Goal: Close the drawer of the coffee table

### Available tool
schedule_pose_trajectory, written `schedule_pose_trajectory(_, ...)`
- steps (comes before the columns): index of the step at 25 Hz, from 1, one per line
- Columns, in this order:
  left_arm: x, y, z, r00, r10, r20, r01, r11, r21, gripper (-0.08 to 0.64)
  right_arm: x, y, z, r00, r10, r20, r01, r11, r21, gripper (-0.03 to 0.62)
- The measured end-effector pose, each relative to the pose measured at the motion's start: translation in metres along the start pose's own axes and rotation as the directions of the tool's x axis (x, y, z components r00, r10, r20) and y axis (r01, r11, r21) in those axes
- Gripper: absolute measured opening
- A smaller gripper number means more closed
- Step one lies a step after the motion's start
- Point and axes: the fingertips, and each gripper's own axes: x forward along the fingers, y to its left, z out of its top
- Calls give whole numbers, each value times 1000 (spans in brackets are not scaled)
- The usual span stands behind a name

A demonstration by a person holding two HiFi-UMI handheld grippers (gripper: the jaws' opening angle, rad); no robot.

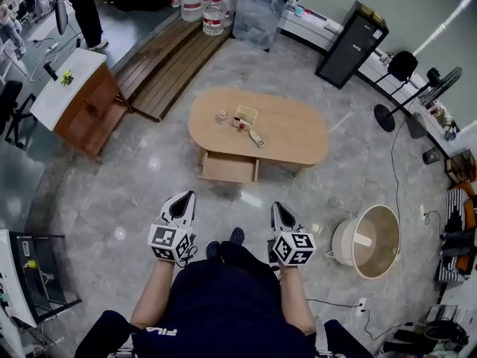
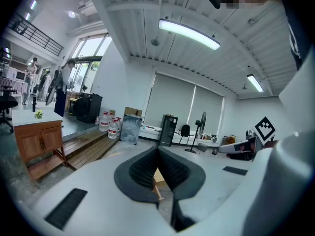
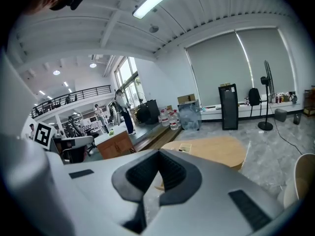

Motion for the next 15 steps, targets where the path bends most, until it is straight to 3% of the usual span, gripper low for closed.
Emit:
schedule_pose_trajectory(8, 17, 4, -7, 1000, 8, -23, -8, 1000, -12, 25, 14, -7, -6, 999, 33, -33, -33, 999, 0, 26)
schedule_pose_trajectory(15, 59, 8, -3, 998, 47, -35, -47, 999, -2, 25, 53, -47, 12, 998, 49, -42, -48, 999, 7, 26)
